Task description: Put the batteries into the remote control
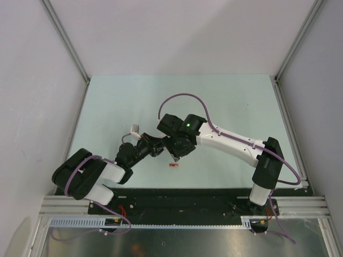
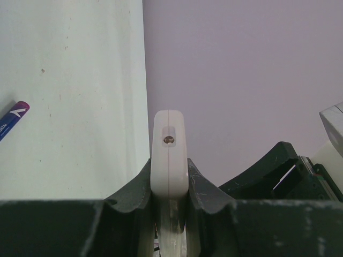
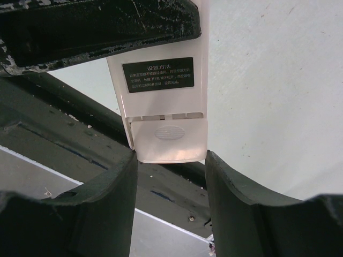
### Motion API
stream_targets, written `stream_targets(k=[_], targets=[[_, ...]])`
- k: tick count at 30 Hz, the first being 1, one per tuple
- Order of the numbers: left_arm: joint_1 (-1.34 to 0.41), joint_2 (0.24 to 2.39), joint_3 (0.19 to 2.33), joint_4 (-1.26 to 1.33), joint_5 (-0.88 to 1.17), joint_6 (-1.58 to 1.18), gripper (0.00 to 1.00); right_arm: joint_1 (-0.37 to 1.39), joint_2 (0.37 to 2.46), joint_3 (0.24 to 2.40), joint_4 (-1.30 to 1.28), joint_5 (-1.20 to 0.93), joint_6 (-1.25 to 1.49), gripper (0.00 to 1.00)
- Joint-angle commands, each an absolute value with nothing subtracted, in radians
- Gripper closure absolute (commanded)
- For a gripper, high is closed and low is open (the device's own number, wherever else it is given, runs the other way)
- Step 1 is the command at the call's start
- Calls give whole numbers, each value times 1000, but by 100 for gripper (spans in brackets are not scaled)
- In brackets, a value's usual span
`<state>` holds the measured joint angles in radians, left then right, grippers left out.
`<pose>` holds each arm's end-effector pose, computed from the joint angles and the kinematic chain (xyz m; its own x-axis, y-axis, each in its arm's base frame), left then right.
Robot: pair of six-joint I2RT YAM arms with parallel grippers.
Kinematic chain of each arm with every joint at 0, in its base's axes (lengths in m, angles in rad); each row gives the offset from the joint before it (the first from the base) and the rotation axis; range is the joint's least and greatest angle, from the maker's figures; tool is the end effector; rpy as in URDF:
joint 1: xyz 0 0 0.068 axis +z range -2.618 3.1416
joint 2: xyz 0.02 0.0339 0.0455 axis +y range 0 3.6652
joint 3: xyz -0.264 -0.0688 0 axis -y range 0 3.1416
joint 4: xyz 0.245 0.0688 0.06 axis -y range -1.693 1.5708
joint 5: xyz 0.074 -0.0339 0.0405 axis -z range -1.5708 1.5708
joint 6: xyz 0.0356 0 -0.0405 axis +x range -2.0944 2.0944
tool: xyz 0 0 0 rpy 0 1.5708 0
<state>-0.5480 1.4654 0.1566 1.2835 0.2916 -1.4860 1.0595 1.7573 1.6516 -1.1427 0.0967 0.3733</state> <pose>0.1839 -0.1242 0.1522 -0.7435 -0.6643 -0.0774 0.0415 0.0697 -0.9967 0.1760 0.3067 0.3029 -0.7432 -0.5829 -0.3284 -0.6251 0.7800 0.0303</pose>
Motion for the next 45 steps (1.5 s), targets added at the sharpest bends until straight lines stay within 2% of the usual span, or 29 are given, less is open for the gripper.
stream_targets(k=[1,8,24,36,45], targets=[[-561,1445,161,1431,305,-1511,100,1057,1759,1689,-1141,118,377,63],[-561,1450,163,1431,308,-1516,100,1063,1761,1689,-1146,140,374,58],[-561,1459,164,1431,307,-1528,100,1058,1755,1695,-1161,156,383,39],[-560,1462,170,1431,310,-1528,100,1057,1758,1706,-1155,144,382,37],[-561,1460,175,1431,316,-1528,100,1046,1759,1709,-1146,123,377,44]])
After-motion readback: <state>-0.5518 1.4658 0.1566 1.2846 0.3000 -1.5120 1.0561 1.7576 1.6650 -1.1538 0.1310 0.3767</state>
